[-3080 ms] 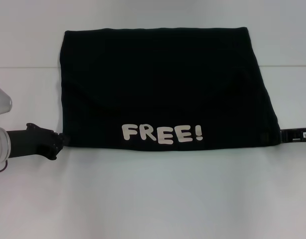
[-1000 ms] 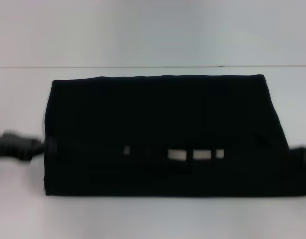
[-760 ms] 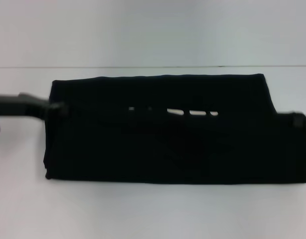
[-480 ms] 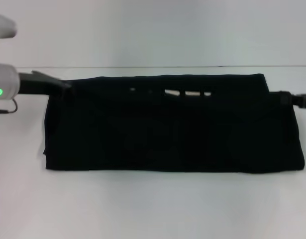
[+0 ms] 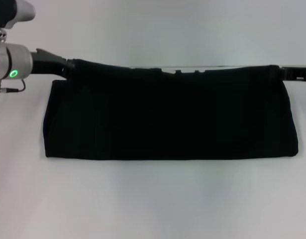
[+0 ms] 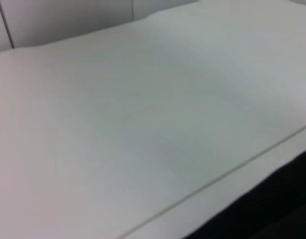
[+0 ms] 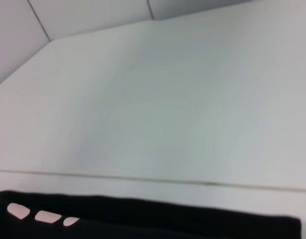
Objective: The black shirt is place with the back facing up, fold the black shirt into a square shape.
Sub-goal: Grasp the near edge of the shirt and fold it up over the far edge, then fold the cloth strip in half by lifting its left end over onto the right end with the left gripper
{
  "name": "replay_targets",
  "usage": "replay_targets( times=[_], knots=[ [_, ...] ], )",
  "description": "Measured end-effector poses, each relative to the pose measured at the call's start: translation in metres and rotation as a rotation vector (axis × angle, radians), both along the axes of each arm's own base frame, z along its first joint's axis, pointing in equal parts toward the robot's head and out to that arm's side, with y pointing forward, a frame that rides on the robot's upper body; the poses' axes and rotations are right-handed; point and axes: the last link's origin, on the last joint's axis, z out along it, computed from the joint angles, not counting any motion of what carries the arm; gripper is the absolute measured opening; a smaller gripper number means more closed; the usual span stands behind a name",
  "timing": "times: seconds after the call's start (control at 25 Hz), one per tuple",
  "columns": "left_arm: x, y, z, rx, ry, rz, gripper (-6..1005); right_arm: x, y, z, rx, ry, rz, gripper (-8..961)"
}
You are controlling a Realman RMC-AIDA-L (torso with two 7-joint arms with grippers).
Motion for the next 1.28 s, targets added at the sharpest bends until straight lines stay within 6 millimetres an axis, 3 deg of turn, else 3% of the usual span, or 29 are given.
replay_targets(
  times=[0.36, 1.28],
  knots=[
    [0.016, 0.015, -0.001, 0.041, 0.026, -0.031, 112, -0.009, 0.016, 0.006, 0.064, -0.030, -0.004, 129],
    [0.015, 0.024, -0.027, 0.178, 0.105, -0.007, 146, -0.014, 0.023, -0.014, 0.089, -0.109, -0.011, 156]
  ],
)
